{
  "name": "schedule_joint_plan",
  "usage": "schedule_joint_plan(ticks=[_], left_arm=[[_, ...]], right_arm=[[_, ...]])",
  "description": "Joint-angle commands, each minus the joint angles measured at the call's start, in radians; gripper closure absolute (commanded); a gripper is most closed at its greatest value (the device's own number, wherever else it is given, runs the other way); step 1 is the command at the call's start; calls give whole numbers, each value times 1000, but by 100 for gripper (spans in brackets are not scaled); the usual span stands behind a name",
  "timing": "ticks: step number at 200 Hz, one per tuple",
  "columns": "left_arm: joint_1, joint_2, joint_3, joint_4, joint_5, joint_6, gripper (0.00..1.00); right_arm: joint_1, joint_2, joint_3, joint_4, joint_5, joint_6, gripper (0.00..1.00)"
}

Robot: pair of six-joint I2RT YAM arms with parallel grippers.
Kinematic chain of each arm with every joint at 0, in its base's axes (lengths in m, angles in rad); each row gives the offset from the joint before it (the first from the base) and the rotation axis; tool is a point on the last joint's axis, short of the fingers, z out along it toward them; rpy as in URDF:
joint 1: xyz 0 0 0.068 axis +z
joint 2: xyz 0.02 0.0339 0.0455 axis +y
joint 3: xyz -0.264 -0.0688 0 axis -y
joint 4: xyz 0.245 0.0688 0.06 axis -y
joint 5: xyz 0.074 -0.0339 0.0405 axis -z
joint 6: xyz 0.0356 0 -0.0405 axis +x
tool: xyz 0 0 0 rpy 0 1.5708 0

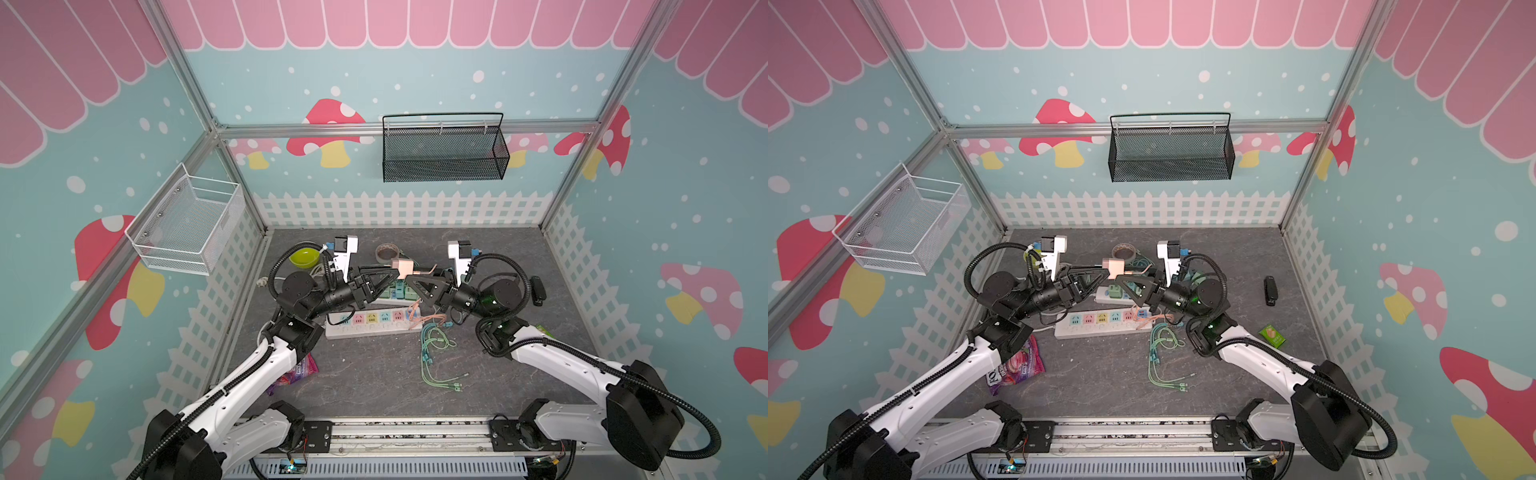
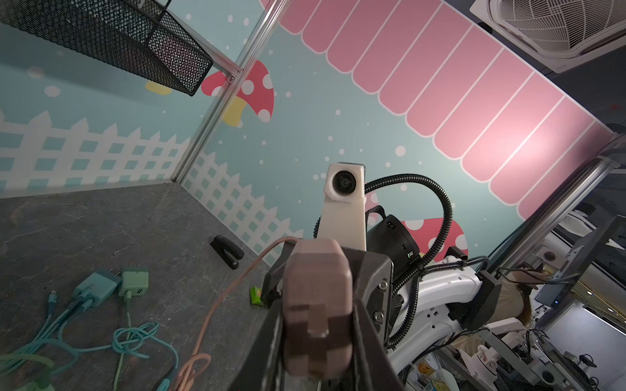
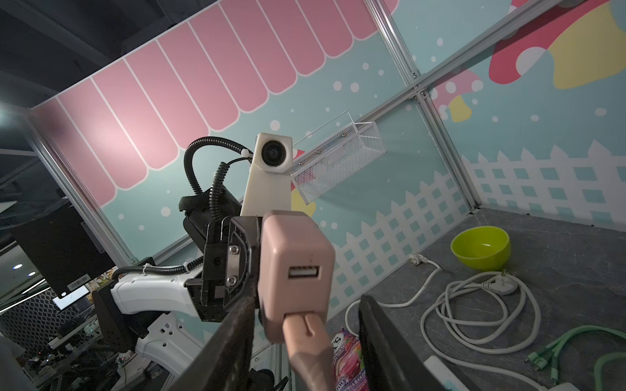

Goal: Insert plugs into power strip
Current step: Insert the plug into the socket.

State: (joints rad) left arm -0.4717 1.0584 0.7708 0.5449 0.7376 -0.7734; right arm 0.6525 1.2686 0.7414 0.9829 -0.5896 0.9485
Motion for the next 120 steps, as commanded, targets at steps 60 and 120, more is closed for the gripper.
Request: schedule_joint_plan(ticks=[60, 120], left_arm=[[-2, -21, -39, 37, 7, 7, 98], [-2, -45, -10, -68, -20, 71, 90]], right_arm=[[-8, 47, 81, 63, -48, 61, 57], [-8, 51, 96, 20, -121, 31, 70]])
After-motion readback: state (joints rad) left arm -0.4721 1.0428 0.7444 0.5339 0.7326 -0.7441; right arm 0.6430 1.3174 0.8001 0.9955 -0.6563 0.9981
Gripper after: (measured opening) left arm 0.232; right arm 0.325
